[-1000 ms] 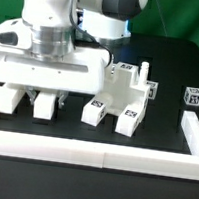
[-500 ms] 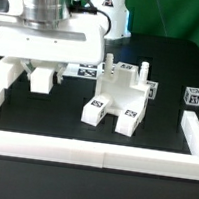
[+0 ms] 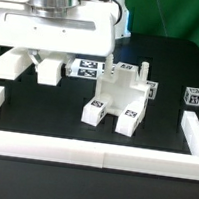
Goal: Assemble chair
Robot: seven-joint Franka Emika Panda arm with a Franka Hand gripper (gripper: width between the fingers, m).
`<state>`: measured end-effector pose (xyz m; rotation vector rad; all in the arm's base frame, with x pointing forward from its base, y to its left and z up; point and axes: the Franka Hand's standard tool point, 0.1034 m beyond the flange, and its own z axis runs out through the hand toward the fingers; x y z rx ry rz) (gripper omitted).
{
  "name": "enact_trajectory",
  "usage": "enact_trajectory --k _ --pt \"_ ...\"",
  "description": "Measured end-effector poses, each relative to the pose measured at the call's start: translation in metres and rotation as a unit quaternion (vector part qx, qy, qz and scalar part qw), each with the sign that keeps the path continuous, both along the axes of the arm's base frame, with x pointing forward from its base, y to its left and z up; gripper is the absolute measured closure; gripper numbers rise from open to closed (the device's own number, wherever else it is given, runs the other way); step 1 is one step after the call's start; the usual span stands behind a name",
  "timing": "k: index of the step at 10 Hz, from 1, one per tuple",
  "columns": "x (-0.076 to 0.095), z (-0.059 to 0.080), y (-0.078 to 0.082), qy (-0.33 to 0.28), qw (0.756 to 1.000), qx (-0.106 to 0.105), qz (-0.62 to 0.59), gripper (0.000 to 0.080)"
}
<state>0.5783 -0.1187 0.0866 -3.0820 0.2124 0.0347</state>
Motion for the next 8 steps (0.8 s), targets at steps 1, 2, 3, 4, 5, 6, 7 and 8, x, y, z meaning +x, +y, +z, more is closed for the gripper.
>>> enact_trajectory --k 1,2,3,4,5,6,7,8 --pt "0.000 0.000 0.000 0.000 1.000 0.000 0.000 0.0511" --pt "0.000 -0.001 0.000 0.001 1.000 0.000 0.000 0.0511" --pt "0.000 0.000 0.001 0.001 1.000 0.000 -0.007 0.0511" --pt "-0.001 0.009 0.008 0.000 1.000 0.003 -0.026 0.0511" --pt "-0.003 0.022 0.019 -0.005 0.999 0.008 -0.032 0.0511" --pt "-0.004 0.029 0.025 -0.003 0.999 0.012 -0.038 0.0511" --pt "-0.002 0.039 0.037 -0.006 0.998 0.015 -0.058 0.0511" --pt "0.003 0.052 0.056 -0.006 0.997 0.019 -0.080 0.0511"
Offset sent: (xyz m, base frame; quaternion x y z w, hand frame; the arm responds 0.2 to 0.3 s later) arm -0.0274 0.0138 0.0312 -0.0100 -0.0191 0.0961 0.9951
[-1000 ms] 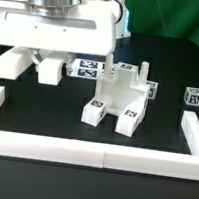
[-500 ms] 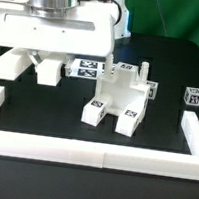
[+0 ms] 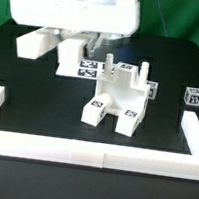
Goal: Assemble chair
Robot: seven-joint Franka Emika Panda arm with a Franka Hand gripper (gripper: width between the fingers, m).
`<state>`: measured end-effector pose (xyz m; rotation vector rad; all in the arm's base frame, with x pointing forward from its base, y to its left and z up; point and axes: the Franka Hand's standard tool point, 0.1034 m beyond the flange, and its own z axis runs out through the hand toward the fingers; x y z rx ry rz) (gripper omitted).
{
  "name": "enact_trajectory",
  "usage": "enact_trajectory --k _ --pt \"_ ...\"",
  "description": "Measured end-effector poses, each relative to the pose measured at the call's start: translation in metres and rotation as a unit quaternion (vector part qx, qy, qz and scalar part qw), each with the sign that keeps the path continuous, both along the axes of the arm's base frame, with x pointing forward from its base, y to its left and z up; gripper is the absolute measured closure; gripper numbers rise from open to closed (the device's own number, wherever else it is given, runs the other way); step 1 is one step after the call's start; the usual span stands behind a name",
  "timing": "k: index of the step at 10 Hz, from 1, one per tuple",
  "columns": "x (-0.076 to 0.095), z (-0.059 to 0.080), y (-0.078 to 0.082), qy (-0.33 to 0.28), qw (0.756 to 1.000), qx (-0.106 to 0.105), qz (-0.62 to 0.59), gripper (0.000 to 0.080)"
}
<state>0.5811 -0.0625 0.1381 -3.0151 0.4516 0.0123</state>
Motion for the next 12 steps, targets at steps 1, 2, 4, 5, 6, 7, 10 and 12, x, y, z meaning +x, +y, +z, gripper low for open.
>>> enact_trajectory --k 1,2,4,5,6,7,10,12 --pt "0.003 0.003 0.008 0.000 1.000 0.002 -0.002 0.0511" --pt "0.003 0.000 0.007 0.002 1.000 0.001 0.000 0.0511" --pt "0.002 -0.001 0.007 0.002 1.000 0.001 -0.001 0.0511" --pt "0.002 -0.001 0.008 0.004 1.000 0.001 -0.011 0.0511" --pt "0.001 -0.001 0.017 0.008 0.999 0.002 -0.037 0.0511" --pt "0.003 0.001 0.030 0.010 0.998 0.002 -0.056 0.0511" --pt "0.007 0.000 0.047 0.012 0.998 0.003 -0.069 0.0511" --pt "0.007 -0.001 0.047 0.013 0.997 0.003 -0.070 0.0511"
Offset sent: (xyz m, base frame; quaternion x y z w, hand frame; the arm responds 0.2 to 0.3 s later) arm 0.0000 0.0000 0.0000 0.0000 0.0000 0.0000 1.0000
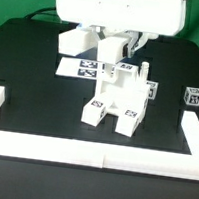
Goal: Assemble chair
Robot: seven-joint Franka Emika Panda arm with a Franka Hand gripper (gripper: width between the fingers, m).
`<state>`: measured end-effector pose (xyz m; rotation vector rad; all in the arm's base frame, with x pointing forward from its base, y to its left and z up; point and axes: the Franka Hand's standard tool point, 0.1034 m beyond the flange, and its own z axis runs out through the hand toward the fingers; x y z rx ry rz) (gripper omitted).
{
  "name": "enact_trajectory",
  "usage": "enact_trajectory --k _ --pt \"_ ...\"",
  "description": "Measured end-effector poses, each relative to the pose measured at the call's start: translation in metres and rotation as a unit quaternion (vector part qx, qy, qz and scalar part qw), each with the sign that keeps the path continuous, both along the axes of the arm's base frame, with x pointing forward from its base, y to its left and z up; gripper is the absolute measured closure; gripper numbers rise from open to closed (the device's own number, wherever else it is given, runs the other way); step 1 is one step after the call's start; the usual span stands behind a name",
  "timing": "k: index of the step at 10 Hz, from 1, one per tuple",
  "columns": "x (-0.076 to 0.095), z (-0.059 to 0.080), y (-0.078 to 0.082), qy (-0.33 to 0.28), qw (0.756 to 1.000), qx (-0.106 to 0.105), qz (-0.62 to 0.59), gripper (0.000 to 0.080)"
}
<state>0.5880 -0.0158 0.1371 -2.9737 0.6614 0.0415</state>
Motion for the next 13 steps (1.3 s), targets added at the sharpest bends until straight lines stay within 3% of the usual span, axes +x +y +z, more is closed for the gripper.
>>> enact_trajectory --k 4,9,13 --pt "-0.001 -0.004 0.027 0.005 0.999 -0.003 0.031 0.0511" --pt "-0.003 -0.011 0.028 0.010 1.000 -0.003 0.028 0.0511" --pt "-0.005 -0.017 0.049 0.017 0.999 -0.006 0.027 0.0511"
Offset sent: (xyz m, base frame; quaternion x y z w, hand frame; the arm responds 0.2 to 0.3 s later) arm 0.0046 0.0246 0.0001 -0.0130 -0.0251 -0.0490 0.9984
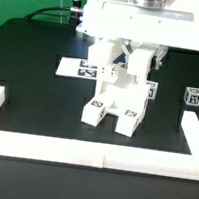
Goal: Assemble chair
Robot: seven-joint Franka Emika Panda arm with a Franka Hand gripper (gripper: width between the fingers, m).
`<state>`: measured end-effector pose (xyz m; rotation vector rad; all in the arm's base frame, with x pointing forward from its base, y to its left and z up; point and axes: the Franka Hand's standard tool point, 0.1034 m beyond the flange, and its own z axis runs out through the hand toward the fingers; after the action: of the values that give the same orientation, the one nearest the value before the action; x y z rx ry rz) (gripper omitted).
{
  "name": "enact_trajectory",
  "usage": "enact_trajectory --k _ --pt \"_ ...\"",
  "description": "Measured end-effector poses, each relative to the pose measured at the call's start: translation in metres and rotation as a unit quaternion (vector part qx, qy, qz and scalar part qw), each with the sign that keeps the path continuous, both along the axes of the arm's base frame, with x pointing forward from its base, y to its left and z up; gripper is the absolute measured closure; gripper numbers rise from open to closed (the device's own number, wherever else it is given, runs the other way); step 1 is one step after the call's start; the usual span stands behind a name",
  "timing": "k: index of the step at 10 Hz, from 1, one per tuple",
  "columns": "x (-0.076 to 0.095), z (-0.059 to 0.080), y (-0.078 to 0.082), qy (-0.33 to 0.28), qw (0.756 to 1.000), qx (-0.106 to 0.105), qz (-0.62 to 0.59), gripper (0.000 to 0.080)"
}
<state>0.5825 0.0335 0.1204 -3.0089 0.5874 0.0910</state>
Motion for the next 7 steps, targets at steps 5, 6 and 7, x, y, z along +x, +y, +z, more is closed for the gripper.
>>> enact_trajectory --k 5,6,7 --pt "0.0003 -0.0021 -0.0033 -0.005 1.000 -0.001 0.000 0.0511" --pt "0.0002 -0.0032 -0.0039 -0.007 1.000 -0.003 -0.001 0.0511" --pt "0.0014 -0.0029 -0.0043 -0.011 1.000 -0.003 -0.001 0.0511"
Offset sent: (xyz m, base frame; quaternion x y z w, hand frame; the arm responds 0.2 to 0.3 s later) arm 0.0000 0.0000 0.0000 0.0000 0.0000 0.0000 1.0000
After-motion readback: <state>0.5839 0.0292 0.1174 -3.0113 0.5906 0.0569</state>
